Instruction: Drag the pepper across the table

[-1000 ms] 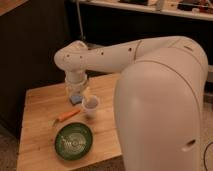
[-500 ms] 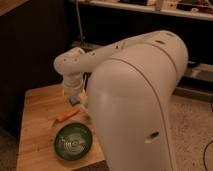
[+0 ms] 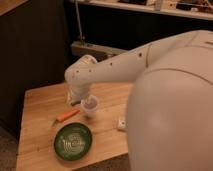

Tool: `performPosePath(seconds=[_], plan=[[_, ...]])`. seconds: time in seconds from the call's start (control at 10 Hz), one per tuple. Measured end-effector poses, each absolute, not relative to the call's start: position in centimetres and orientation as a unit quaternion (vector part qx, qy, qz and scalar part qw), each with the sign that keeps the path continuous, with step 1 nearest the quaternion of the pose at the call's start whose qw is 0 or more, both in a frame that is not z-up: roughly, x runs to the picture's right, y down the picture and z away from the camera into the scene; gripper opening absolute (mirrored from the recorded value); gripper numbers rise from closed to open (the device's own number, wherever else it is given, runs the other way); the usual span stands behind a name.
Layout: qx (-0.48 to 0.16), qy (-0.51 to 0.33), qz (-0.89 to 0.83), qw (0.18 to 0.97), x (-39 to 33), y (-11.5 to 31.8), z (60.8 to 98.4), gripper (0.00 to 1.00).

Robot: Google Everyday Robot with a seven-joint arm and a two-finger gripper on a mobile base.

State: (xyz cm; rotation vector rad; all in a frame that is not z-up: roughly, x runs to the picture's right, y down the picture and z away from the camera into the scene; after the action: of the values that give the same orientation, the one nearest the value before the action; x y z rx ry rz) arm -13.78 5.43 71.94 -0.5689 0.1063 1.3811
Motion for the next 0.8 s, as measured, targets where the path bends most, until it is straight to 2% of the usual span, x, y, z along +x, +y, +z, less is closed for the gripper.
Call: performPosePath(seconds=[0.2, 0.4, 0.8], plan=[[-0.273, -0.015, 0.532, 0.801, -14.10, 6.10, 70.67, 0.65], [-0.286, -0.053, 0.466, 0.836, -13.92, 6.27, 70.29, 0.65], [-0.309, -0.084, 0.422, 0.848, -13.74, 6.10, 70.47, 0.65]])
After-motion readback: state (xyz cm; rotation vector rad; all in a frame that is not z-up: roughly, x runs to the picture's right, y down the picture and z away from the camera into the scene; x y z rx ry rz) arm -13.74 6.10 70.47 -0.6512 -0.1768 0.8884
